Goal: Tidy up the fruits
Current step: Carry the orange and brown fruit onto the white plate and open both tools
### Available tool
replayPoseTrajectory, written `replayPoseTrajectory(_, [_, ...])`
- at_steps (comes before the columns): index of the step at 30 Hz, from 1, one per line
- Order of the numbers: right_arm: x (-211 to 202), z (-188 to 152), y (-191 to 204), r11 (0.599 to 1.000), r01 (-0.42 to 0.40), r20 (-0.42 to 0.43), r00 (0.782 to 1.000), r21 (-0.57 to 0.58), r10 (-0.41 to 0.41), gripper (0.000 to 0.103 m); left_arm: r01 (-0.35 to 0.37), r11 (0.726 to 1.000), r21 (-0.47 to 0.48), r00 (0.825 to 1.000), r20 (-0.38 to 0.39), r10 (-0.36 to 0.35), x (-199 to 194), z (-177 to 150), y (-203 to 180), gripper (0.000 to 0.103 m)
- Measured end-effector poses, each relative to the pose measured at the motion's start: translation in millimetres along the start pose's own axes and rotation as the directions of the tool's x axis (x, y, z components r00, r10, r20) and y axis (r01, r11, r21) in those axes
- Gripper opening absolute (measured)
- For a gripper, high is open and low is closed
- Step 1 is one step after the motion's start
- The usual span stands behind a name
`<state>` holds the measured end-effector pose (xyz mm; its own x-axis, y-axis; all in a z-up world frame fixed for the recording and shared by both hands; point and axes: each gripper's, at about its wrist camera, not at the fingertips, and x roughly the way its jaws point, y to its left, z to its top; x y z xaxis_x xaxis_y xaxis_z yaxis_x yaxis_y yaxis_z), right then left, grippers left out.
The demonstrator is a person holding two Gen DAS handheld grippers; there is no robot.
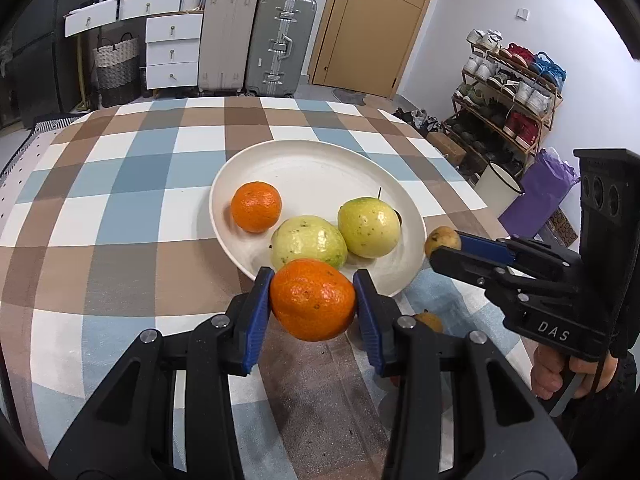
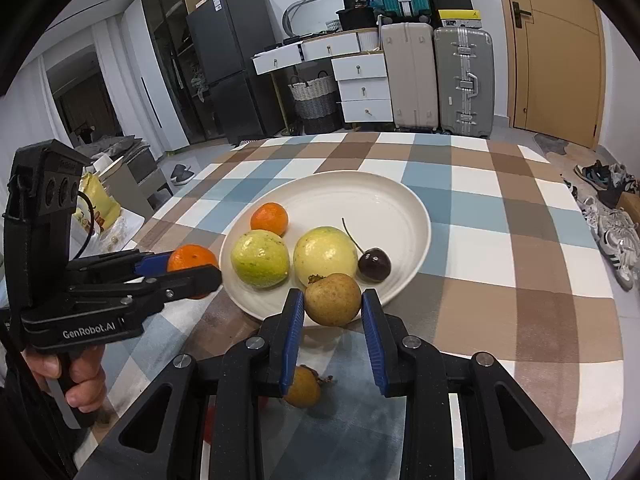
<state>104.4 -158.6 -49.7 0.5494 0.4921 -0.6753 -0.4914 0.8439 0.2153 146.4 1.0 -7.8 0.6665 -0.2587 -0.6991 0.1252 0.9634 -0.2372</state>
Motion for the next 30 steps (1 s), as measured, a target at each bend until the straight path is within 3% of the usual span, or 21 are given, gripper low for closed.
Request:
replayPoseTrajectory(12, [26.0, 3.2, 3.9, 1.0, -0.017, -0.025, 1.0, -0.001, 0.017, 0.03, 0.028, 0.999, 0.027, 0.999, -0.025, -0.027, 23.2, 9.9, -8.1, 0.038])
replayPoseTrajectory(30, [42.8, 19.1, -7.6, 1.0, 0.017, -0.008, 1.0, -0.004, -0.017, 0.03, -0.017, 0.999, 0.042, 0.999, -0.032, 0.018, 62.6, 31.0, 1.0, 0.038])
